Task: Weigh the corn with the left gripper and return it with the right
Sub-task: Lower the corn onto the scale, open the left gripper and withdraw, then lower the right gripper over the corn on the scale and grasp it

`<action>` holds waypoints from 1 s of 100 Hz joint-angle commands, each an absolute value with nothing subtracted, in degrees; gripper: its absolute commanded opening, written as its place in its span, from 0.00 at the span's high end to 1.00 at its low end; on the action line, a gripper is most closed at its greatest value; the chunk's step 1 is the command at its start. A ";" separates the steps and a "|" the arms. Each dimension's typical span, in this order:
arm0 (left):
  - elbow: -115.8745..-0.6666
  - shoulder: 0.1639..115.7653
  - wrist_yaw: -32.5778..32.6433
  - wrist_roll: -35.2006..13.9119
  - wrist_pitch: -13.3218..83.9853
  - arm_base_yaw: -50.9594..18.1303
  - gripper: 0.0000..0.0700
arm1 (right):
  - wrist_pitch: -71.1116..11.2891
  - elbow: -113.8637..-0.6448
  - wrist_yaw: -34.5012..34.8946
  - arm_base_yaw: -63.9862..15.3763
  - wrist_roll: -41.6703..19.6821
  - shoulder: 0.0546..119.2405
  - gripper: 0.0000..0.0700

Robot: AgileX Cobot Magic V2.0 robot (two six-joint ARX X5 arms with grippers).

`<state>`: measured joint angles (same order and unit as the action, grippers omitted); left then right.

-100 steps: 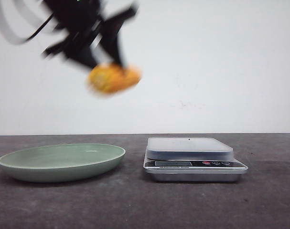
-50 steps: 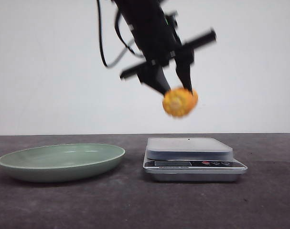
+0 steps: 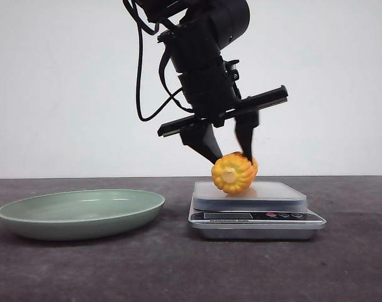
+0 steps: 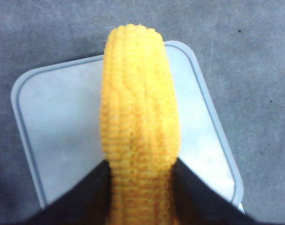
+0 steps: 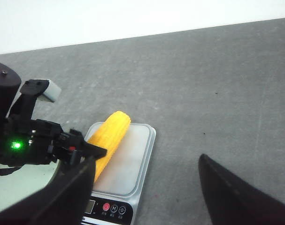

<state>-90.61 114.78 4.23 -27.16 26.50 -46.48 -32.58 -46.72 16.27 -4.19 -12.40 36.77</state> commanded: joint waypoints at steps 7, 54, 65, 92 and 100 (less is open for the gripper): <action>-93.41 115.79 3.88 -24.86 26.00 -47.40 0.31 | -32.27 -47.79 16.08 -4.38 -12.36 36.95 0.26; -103.88 85.06 17.80 -8.23 34.13 -42.94 0.33 | -32.40 -47.79 16.08 -5.32 -11.94 37.58 0.27; -103.88 73.73 21.39 -8.14 37.85 -39.44 0.33 | -31.42 -47.79 16.40 -7.31 -11.97 39.46 0.27; -103.85 51.90 36.36 -7.64 59.27 -35.86 0.39 | -25.26 -47.79 16.49 -14.63 -12.56 47.53 0.27; -103.83 46.85 38.15 -12.08 67.24 -35.86 0.39 | -22.04 -47.81 16.51 -16.84 -13.45 50.35 0.26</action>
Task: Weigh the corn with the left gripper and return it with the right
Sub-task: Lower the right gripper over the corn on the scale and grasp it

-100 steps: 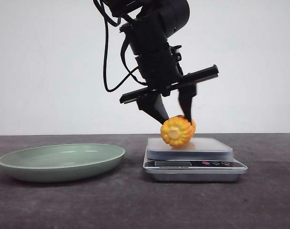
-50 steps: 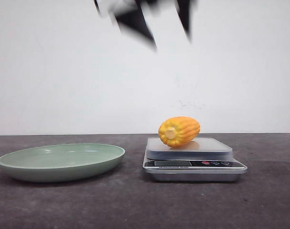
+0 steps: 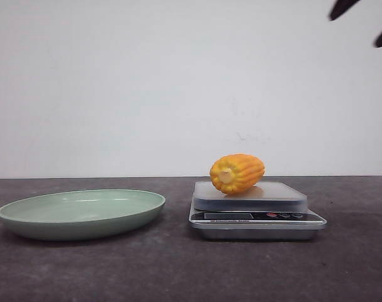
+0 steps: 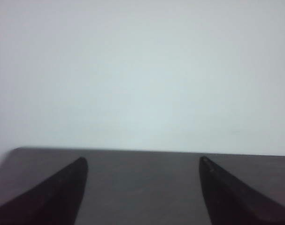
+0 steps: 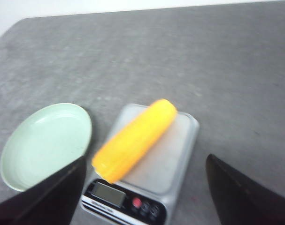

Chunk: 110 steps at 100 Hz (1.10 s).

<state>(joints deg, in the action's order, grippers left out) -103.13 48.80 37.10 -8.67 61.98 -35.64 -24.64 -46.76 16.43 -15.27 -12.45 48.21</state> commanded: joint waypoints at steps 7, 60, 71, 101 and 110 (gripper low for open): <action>-103.79 42.89 38.24 -16.58 74.37 -35.86 0.39 | -19.77 -47.81 16.49 -18.85 -14.26 52.82 0.26; -84.55 20.01 26.52 -26.70 83.48 -29.45 0.39 | -13.30 -55.86 2.94 -32.67 -16.40 78.81 0.19; -77.58 16.67 23.31 -27.07 82.67 -27.42 0.39 | -13.21 -57.56 0.05 -33.61 -17.17 83.72 0.19; -61.36 10.76 15.86 -26.96 73.60 -26.11 0.39 | -12.08 -59.57 -1.74 -33.63 -21.04 92.82 0.22; -59.48 10.79 15.44 -25.93 72.03 -26.11 0.39 | -12.49 -59.57 -2.09 -33.63 -21.74 93.27 0.37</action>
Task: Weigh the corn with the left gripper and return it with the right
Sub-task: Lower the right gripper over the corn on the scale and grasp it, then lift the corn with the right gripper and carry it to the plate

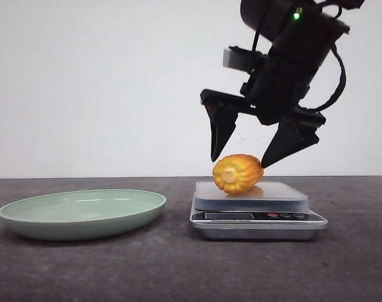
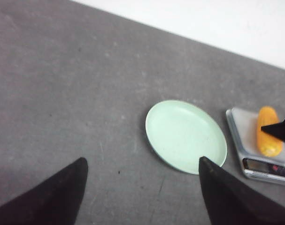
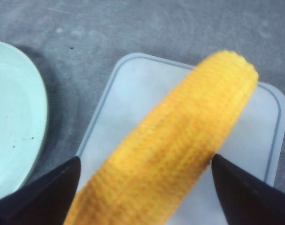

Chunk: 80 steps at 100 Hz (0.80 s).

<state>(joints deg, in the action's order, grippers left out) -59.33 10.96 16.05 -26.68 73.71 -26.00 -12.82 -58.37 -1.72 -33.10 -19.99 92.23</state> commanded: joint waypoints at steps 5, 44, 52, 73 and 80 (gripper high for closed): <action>-58.89 10.79 15.31 -25.69 71.24 -26.11 0.39 | -12.78 -59.57 -3.22 -33.63 -21.71 93.27 0.52; -58.72 10.79 15.31 -24.25 70.19 -26.11 0.39 | -12.93 -59.61 -5.21 -34.70 -20.71 89.52 1.00; -58.72 10.79 15.09 -24.25 70.19 -26.11 0.39 | -13.69 -60.16 -5.21 -35.48 -19.31 85.23 1.00; -58.72 10.79 15.09 -24.32 68.36 -26.11 0.39 | -17.98 -68.05 -3.92 -40.34 -17.72 78.96 1.00; -58.72 10.79 14.94 -24.34 67.64 -26.11 0.39 | -18.55 -71.53 -3.90 -42.54 -17.65 79.40 1.00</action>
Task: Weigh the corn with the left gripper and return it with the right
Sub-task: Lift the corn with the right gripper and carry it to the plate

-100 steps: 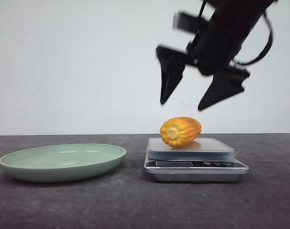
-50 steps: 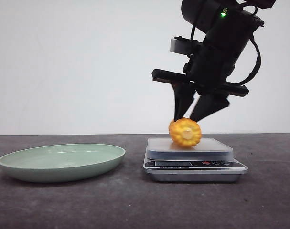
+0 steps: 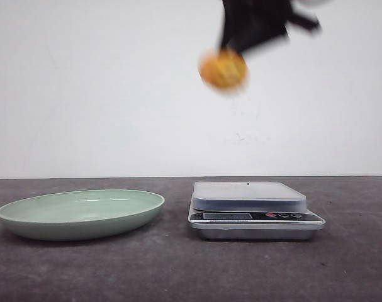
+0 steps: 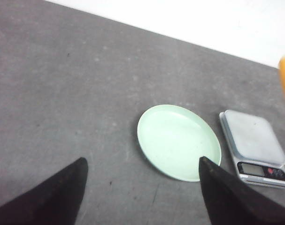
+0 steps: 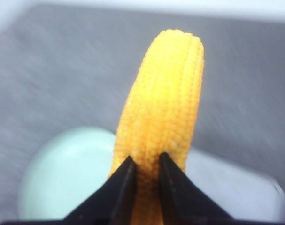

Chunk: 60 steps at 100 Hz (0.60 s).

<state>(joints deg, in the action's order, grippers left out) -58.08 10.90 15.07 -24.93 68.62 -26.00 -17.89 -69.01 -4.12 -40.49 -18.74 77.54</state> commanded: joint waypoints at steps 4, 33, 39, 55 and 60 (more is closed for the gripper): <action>-58.72 10.79 14.96 -24.51 67.46 -26.11 0.39 | -18.55 -73.43 -3.97 -44.07 -17.85 80.62 1.00; -58.72 10.79 14.96 -24.80 65.67 -26.11 0.39 | -17.96 -82.35 -4.01 -49.91 -21.23 96.14 1.00; -58.72 10.79 14.96 -24.77 65.23 -26.11 0.39 | -17.32 -82.98 -4.05 -50.70 -21.78 99.57 1.00; -58.72 10.79 14.94 -25.02 64.90 -26.11 0.39 | -14.81 -83.15 -2.96 -51.77 -23.81 107.00 1.00; -58.72 10.79 14.92 -25.02 64.93 -26.11 0.39 | -13.87 -83.15 -2.98 -51.88 -23.79 108.71 1.00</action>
<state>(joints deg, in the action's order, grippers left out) -58.08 10.90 15.03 -25.04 65.63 -26.00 -15.92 -81.56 -3.03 -50.98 -22.52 106.50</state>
